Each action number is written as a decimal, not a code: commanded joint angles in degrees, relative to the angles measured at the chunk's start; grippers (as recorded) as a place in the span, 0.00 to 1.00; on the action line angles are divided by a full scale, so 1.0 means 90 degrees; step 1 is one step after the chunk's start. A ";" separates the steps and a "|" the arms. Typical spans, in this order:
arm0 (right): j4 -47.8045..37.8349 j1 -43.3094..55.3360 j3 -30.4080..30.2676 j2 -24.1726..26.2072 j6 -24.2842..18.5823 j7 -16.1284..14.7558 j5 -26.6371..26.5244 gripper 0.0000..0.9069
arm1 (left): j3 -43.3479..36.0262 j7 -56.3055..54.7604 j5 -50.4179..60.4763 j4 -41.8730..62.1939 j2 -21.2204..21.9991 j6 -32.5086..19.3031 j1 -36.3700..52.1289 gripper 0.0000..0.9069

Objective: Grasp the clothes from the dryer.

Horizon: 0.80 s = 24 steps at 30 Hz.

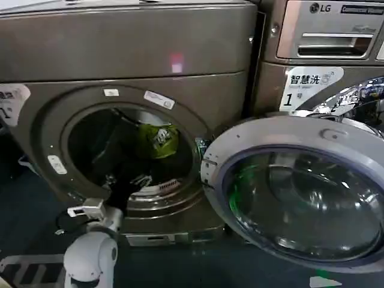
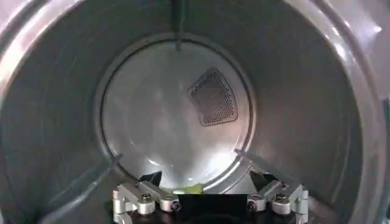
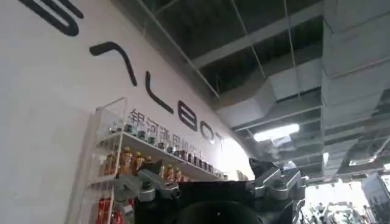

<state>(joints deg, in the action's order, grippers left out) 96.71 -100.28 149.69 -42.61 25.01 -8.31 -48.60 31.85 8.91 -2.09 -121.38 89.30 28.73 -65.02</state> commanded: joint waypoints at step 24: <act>-0.0008 -0.0072 0.0083 -0.0023 -0.0008 -0.0012 0.0009 1.00 | -0.0007 0.0011 -0.0023 0.0032 -0.0018 0.0011 0.0020 1.00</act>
<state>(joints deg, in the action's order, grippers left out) 96.64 -100.91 150.39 -42.72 24.95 -8.43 -48.50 31.79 9.01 -2.32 -121.02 89.14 28.85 -64.81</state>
